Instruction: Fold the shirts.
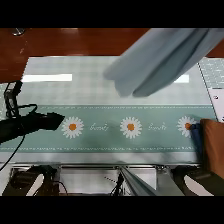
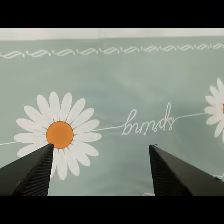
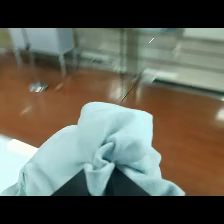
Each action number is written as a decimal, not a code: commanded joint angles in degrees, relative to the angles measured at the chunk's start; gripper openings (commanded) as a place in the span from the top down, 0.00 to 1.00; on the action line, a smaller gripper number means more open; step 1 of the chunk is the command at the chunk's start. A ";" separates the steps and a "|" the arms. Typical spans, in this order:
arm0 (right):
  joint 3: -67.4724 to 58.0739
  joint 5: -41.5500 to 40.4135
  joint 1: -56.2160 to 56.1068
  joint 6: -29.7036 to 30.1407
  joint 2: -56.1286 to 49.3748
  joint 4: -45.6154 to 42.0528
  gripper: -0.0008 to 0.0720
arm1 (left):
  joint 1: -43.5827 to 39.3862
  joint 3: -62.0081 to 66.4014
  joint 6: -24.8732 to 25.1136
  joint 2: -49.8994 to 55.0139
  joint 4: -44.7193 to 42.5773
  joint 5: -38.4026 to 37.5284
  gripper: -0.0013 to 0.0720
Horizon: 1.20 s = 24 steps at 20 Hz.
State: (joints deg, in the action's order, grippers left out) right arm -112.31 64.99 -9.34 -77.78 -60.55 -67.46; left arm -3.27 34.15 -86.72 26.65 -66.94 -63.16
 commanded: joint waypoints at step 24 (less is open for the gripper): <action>52.78 2.49 21.46 -5.42 4.83 1.20 0.15 | 3.78 -6.40 -5.53 4.15 8.20 -1.73 0.02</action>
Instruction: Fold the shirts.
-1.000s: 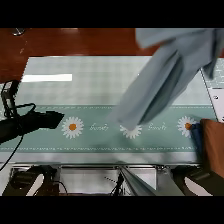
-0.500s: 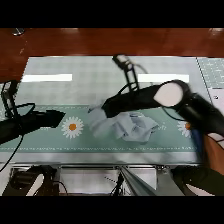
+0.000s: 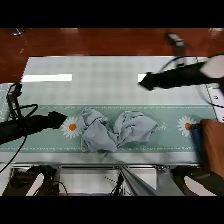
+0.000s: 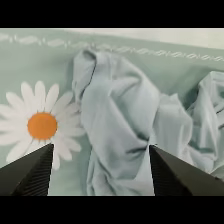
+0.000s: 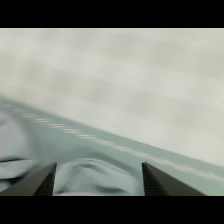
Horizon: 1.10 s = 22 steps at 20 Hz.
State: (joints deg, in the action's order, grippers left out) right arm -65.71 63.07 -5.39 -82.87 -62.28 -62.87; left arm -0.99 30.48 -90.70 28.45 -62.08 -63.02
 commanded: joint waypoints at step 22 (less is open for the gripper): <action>41.29 -5.73 8.52 5.20 6.73 16.33 0.17 | -8.66 -1.46 47.41 38.14 48.83 -3.69 0.96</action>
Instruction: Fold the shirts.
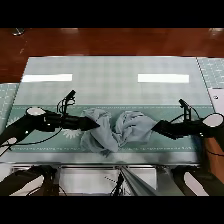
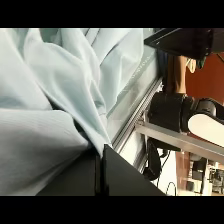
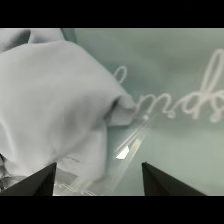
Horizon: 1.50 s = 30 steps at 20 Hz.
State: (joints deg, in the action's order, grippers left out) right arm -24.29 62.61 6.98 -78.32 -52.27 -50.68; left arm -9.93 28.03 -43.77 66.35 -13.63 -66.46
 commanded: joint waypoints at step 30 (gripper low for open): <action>-86.44 27.61 -5.99 -3.72 6.16 -17.31 0.95 | 33.48 72.61 -27.91 -28.04 -20.70 -2.34 0.96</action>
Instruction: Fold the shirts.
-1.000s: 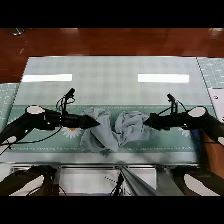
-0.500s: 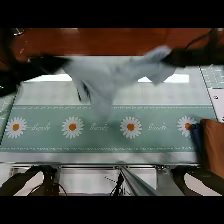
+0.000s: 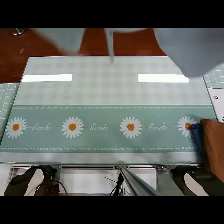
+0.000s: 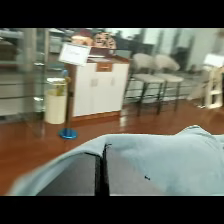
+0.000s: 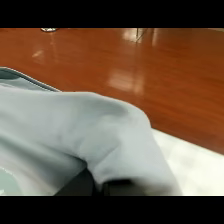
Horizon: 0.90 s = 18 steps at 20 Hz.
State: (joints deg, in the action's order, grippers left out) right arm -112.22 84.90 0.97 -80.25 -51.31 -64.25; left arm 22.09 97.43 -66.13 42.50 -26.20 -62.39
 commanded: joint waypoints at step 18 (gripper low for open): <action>73.09 -23.63 0.04 -3.54 4.26 -0.48 0.95 | -21.44 -66.38 -3.34 2.34 -8.02 11.23 0.96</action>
State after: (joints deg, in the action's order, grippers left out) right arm -41.93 70.87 1.04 -85.41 -40.21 -66.37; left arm 6.04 38.35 -70.37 39.99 -34.79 -67.55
